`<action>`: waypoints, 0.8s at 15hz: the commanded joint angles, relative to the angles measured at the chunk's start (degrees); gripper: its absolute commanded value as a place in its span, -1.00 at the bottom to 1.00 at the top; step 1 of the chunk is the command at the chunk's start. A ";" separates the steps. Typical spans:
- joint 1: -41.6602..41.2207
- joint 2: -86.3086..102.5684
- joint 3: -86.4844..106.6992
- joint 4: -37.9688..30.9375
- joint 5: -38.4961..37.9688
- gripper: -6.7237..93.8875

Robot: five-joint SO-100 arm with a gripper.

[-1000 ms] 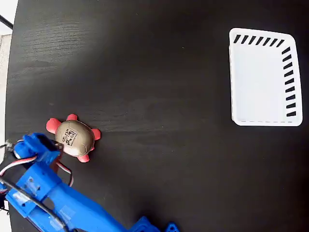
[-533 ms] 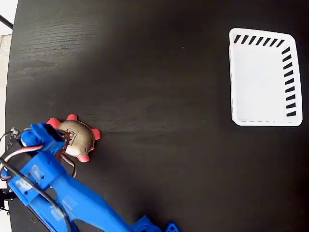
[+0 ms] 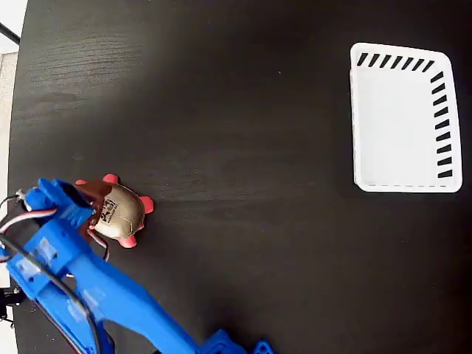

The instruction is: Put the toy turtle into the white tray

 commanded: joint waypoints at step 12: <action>-0.44 -4.83 0.62 -1.32 0.62 0.36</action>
